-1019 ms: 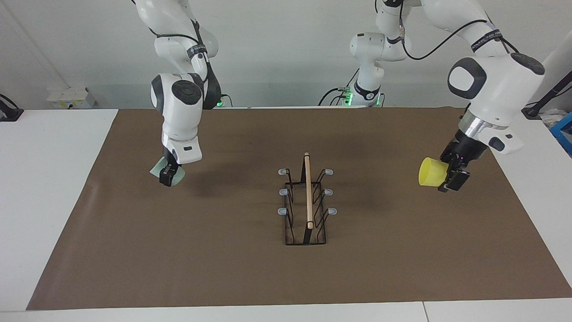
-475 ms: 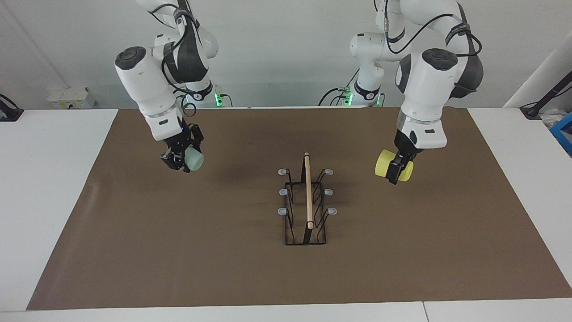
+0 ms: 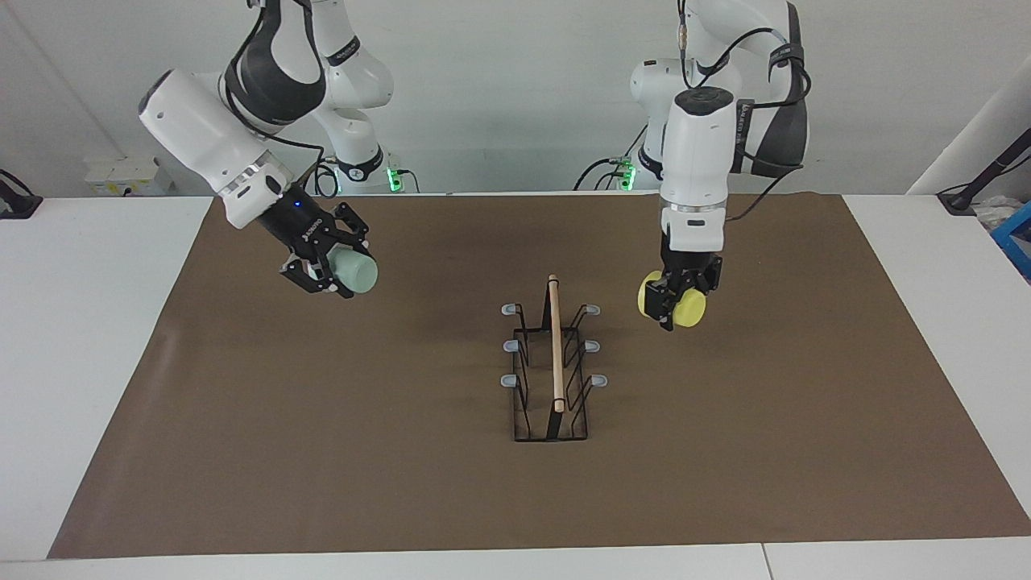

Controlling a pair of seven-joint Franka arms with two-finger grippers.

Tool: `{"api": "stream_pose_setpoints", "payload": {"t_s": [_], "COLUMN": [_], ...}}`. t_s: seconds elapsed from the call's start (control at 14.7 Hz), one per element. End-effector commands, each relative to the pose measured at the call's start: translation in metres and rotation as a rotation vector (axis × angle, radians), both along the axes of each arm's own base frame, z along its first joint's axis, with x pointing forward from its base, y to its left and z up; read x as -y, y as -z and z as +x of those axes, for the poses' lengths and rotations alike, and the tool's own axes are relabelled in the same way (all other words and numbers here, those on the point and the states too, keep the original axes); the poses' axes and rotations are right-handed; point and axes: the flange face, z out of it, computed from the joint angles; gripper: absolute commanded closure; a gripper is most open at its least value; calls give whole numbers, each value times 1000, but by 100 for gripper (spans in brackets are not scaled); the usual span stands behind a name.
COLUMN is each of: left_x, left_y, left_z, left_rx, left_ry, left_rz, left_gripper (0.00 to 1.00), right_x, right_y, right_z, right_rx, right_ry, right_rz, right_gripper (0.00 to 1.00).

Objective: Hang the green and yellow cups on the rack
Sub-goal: 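Carry both cups to the rack pegs with the left and right grippers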

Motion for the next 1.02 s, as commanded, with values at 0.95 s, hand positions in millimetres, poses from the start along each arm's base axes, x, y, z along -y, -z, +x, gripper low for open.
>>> {"api": "stream_pose_setpoints", "payload": {"t_s": [0.95], "left_x": [61], "left_y": [41], "left_z": [-66], "left_rx": [296], "left_ry": [-58], "left_rz": [1], "left_gripper": [100], "right_x": [-127], "right_y": [101], "right_z": [-77], "right_rx": [252], "right_ry": [155], "right_rz": [582], "right_gripper": [99]}}
